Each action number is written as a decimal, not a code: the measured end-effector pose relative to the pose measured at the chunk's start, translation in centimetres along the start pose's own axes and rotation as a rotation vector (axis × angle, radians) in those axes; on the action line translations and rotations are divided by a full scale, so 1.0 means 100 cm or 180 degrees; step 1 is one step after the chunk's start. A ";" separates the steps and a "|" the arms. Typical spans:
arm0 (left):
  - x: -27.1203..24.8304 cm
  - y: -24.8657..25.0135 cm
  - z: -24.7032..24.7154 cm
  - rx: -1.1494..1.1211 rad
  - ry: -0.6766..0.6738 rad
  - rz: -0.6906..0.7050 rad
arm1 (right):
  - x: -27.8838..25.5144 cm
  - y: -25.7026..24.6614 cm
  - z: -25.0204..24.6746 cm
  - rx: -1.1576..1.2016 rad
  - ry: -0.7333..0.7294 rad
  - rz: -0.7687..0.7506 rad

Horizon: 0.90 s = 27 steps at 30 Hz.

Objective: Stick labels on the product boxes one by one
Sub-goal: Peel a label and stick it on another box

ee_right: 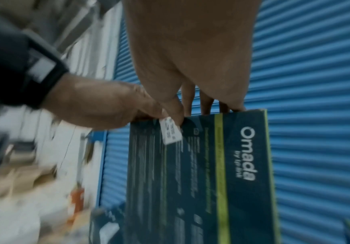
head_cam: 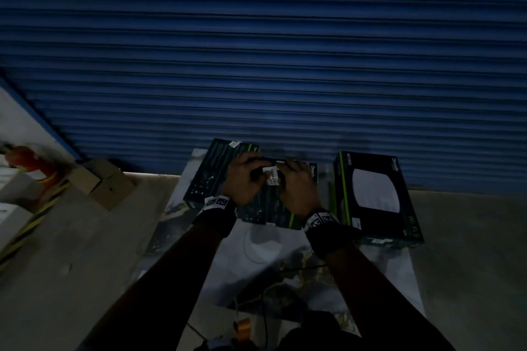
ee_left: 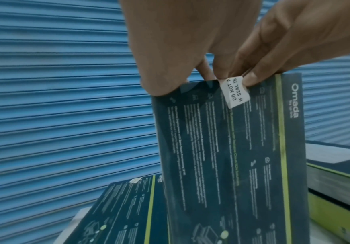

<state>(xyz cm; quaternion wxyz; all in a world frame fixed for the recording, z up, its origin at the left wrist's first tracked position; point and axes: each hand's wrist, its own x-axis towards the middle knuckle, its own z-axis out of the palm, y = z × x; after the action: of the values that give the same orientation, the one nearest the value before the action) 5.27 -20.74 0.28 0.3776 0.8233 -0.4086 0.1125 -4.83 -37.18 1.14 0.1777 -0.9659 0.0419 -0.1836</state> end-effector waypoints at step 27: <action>-0.002 0.006 -0.006 -0.0468 -0.0052 -0.0179 | 0.035 0.002 0.000 0.0409 -0.0866 0.0820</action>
<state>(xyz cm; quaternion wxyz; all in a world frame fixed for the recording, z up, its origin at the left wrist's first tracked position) 4.77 -20.44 0.98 0.4367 0.8054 -0.3955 0.0648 -1.64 -37.89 2.27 0.2650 -0.9551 0.1290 -0.0294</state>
